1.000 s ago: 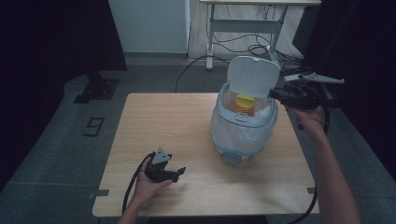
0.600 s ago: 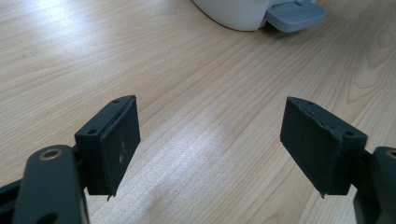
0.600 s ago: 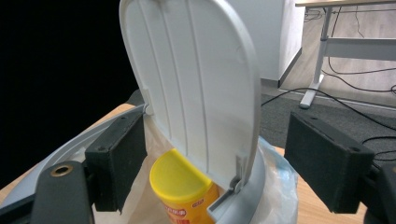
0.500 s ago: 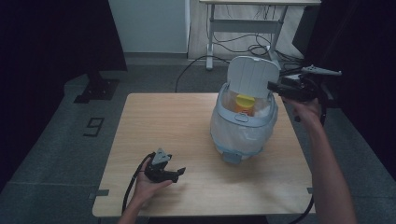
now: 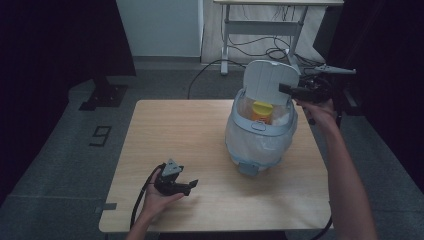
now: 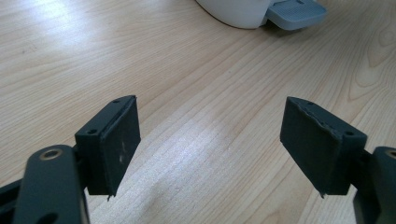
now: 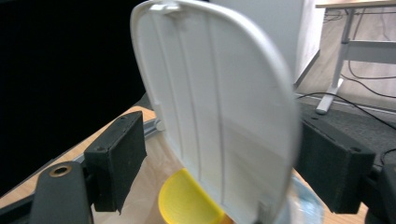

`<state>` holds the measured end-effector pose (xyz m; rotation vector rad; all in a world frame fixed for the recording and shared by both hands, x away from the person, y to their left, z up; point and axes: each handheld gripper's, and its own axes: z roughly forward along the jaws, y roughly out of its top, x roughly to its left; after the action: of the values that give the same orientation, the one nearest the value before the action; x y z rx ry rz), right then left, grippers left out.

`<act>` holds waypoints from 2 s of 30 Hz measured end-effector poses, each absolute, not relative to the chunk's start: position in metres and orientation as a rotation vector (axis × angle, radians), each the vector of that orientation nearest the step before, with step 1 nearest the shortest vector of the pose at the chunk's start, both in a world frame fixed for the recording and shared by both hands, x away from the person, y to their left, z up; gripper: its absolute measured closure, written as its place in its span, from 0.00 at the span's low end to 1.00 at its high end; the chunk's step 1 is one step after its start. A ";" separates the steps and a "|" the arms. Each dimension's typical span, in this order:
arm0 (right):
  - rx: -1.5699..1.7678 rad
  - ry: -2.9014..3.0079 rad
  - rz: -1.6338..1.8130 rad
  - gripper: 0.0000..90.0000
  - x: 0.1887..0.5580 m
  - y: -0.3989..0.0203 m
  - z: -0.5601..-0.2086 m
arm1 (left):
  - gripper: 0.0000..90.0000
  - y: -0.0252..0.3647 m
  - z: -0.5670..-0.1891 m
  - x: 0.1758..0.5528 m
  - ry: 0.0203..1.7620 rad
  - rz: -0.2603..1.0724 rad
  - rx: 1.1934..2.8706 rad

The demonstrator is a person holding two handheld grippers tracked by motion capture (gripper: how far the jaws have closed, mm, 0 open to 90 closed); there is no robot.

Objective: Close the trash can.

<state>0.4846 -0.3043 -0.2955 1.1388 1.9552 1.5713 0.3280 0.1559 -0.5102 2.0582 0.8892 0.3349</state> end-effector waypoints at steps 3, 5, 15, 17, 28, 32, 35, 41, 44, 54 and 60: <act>1.132 1.960 1.548 0.21 0.485 -0.301 -0.296 | 0.22 0.156 -0.510 0.328 0.890 0.336 2.059; 1.138 1.962 1.565 0.21 0.485 -0.302 -0.296 | 0.22 0.156 -0.510 0.328 0.890 0.334 2.059; 1.074 1.988 1.580 0.21 0.474 -0.301 -0.299 | 0.22 0.153 -0.512 0.328 0.885 0.328 2.066; 1.061 1.995 1.590 0.20 0.470 -0.300 -0.300 | 0.22 0.152 -0.512 0.328 0.883 0.326 2.068; 0.975 2.075 1.619 0.14 0.438 -0.291 -0.314 | 0.22 0.148 -0.513 0.327 0.875 0.317 2.077; 0.957 2.087 1.626 0.13 0.431 -0.289 -0.316 | 0.22 0.146 -0.514 0.327 0.872 0.312 2.079; 0.965 2.098 1.651 0.14 0.431 -0.289 -0.321 | 0.22 0.146 -0.514 0.326 0.871 0.312 2.083; 0.997 2.107 1.656 0.15 0.432 -0.286 -0.331 | 0.22 0.145 -0.515 0.327 0.874 0.309 2.086; 1.024 2.089 1.665 0.16 0.435 -0.285 -0.332 | 0.22 0.145 -0.515 0.327 0.874 0.310 2.089; 1.056 2.064 1.544 0.16 0.443 -0.273 -0.334 | 0.22 0.146 -0.516 0.327 0.879 0.311 2.091; 1.037 2.048 1.443 0.18 0.442 -0.263 -0.335 | 0.22 0.146 -0.516 0.327 0.880 0.311 2.094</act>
<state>0.4418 -0.2629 -0.3354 1.0372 2.0484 1.4426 0.3274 0.1458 -0.5162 2.0940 0.8804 0.3106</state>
